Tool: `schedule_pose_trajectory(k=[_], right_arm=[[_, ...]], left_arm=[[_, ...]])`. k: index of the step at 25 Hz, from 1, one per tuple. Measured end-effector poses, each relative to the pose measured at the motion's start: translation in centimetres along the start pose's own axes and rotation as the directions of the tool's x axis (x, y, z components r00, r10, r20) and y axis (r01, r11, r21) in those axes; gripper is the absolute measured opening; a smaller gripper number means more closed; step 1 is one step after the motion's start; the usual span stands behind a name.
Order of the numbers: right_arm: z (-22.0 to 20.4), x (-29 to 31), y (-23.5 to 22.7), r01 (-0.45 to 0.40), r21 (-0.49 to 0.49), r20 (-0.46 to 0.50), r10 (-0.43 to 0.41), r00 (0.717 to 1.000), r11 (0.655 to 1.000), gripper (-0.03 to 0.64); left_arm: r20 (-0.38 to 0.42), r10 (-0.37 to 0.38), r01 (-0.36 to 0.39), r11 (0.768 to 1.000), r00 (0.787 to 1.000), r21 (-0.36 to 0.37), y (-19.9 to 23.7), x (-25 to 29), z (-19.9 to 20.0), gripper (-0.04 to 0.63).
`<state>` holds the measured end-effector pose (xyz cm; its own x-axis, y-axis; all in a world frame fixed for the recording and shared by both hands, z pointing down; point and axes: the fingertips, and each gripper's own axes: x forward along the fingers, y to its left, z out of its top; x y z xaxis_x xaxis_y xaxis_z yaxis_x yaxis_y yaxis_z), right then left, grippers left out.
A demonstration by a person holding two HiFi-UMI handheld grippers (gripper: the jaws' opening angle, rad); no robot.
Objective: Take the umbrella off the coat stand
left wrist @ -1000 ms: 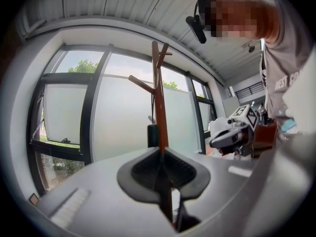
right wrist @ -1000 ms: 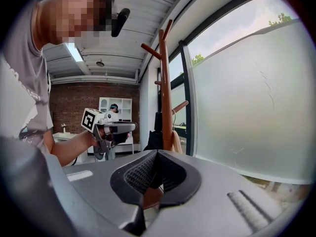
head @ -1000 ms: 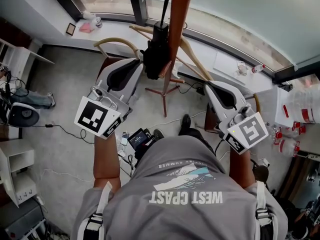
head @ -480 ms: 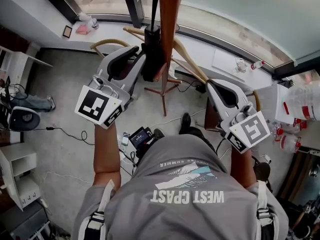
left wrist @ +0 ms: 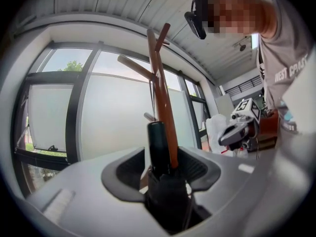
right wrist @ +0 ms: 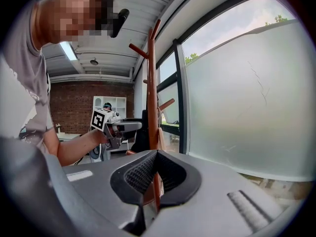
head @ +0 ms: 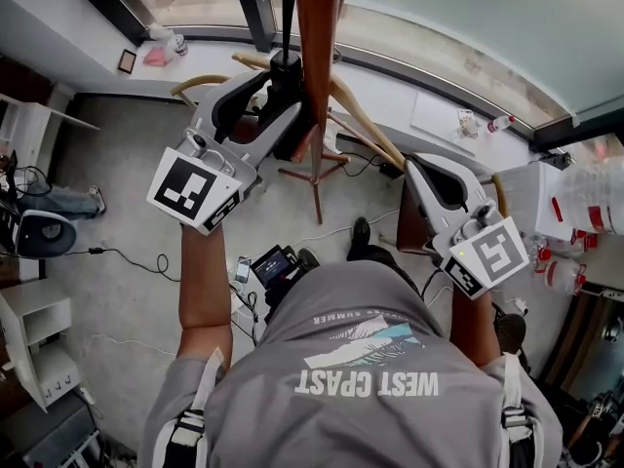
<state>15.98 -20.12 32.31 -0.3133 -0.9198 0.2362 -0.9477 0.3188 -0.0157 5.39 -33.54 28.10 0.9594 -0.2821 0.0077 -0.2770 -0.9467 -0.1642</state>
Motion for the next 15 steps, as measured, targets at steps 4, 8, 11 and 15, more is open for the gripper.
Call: schedule_pose_trajectory(k=[4,8,11,15], right_arm=[[-0.2,-0.2,-0.7,0.006,0.004,-0.006,-0.006,1.0,1.0,0.002],[-0.4,-0.4,-1.4,0.011,0.004,-0.011,-0.011,1.0,1.0,0.002],[-0.7,-0.5,-1.5,0.016,0.002,-0.015,-0.016,1.0,1.0,0.002],[-0.7,-0.8,-1.8,0.024,0.003,-0.021,-0.024,0.999,1.0,0.002]], left_arm=[[0.01,-0.029,0.029,1.0,1.0,0.006,-0.3,0.9,-0.2,0.242],[0.021,-0.046,0.046,0.999,0.999,0.004,-0.3,1.5,-0.4,0.252],[0.028,-0.055,0.055,0.998,0.998,-0.003,-0.4,1.7,-0.5,0.249],[0.04,-0.069,0.07,0.997,0.997,-0.022,-0.6,2.0,-0.4,0.221]])
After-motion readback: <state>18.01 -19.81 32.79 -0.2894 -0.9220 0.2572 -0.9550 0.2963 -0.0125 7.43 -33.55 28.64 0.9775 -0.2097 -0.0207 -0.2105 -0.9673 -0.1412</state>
